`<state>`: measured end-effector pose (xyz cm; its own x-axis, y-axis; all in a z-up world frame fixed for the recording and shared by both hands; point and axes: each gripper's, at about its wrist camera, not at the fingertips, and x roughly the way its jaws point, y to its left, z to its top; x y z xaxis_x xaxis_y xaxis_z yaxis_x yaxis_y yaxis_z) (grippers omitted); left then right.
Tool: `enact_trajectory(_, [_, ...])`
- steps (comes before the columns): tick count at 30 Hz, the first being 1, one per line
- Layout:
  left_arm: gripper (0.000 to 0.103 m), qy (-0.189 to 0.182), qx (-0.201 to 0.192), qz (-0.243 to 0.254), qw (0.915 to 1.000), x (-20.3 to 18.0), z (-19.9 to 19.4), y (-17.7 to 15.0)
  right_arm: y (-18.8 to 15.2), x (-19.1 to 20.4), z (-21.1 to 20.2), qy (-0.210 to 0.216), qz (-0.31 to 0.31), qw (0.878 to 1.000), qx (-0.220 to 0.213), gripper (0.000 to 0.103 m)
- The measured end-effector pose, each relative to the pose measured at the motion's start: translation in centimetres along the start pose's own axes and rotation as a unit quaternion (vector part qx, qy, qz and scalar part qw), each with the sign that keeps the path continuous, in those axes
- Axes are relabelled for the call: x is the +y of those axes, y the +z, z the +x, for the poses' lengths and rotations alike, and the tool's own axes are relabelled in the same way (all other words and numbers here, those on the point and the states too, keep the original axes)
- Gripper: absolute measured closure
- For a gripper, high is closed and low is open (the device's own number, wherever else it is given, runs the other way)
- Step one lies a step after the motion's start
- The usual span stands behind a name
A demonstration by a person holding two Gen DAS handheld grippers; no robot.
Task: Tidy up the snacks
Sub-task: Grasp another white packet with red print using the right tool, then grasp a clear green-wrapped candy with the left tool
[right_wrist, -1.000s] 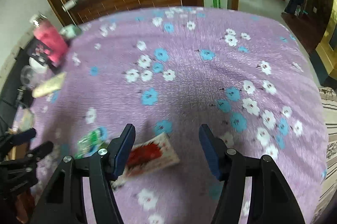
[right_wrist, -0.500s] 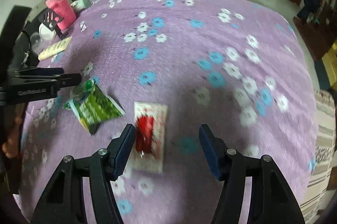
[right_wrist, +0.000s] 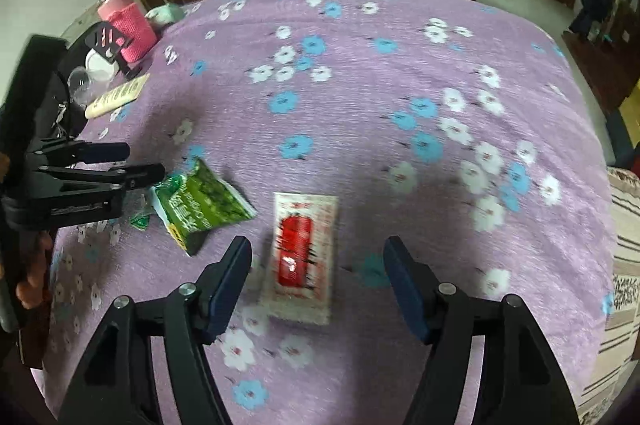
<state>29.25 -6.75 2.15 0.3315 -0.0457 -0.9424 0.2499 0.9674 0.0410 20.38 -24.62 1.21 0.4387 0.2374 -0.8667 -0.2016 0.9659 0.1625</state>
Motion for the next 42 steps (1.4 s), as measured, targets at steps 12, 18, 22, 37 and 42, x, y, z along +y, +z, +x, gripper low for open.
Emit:
enact_trajectory(12, [0.019,0.052,-0.010,0.079,0.9955,-2.4,0.6,-1.5,-0.4,1.4,0.5,-0.071,-0.059,0.996,0.004,0.065])
enact_trajectory(18, [0.017,0.058,-0.024,0.082,0.9946,-3.8,0.5,-1.9,-0.8,1.4,0.3,-0.071,-0.060,0.996,-0.003,0.065])
enact_trajectory(22, [0.017,0.090,-0.059,0.107,0.9884,-4.9,-0.4,-2.3,-0.9,1.4,0.2,-0.070,-0.062,0.996,-0.002,0.065])
enact_trajectory(37, [0.017,-0.103,-0.012,0.045,0.9936,-5.9,-0.6,-1.8,-1.2,1.5,0.0,-0.057,-0.061,0.997,-0.005,0.055])
enact_trajectory(42, [0.017,-0.083,-0.017,0.032,0.9959,-4.8,-1.0,-2.9,-1.3,1.3,0.0,-0.048,-0.059,0.997,-0.006,0.051])
